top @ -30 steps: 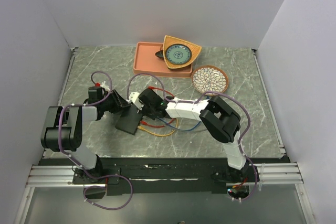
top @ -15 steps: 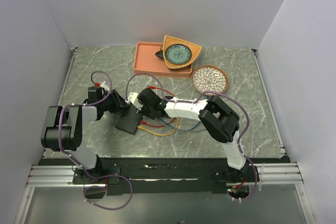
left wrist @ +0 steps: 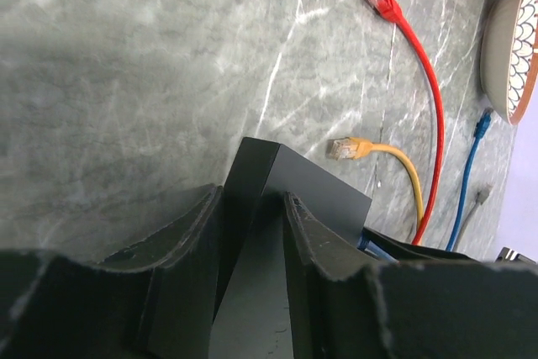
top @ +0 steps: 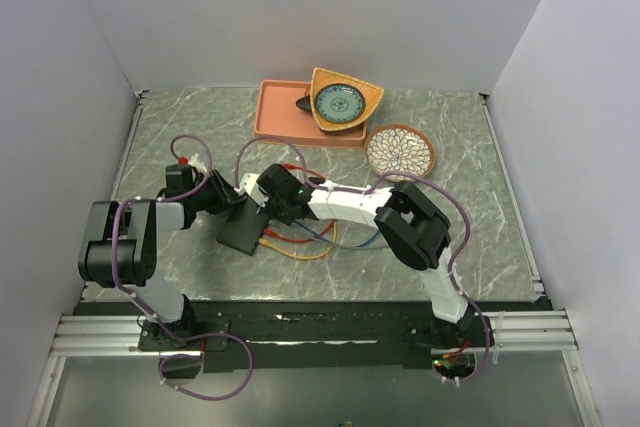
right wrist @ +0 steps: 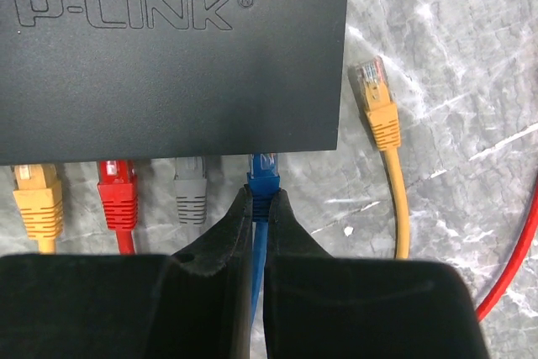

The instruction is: Insert the plug into the switch port

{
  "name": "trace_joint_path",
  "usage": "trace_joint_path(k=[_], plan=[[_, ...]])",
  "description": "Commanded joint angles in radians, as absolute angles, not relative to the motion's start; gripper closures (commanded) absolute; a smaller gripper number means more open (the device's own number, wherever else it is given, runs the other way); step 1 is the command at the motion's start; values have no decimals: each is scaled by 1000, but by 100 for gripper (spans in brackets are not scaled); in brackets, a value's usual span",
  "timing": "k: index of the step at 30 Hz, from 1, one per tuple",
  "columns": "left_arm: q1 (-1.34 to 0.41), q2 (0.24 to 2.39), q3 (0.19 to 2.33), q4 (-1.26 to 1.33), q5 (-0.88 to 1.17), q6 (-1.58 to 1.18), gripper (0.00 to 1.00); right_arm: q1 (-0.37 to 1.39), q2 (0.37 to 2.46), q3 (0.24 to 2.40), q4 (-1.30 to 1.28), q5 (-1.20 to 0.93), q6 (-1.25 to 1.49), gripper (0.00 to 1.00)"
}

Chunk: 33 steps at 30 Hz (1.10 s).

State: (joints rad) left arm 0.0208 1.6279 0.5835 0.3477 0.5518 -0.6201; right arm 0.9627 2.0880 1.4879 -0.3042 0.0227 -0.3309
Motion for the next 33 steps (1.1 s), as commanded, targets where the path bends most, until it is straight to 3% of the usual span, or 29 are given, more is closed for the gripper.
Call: trace_joint_path(k=[1, 19, 30, 32, 33], plan=[[-5, 1624, 566, 376, 695, -650, 67, 982, 2112, 1627, -112, -86, -292, 100], [-51, 1578, 512, 408, 716, -689, 79, 977, 2204, 1795, -121, -98, -285, 100], [-54, 1539, 529, 319, 626, -663, 78, 971, 2177, 1760, -150, -63, -278, 100], [-52, 1532, 545, 292, 583, -657, 78, 969, 2158, 1738, -173, -40, -267, 85], [-45, 1531, 548, 282, 566, -660, 74, 968, 2151, 1715, -181, -34, -267, 81]])
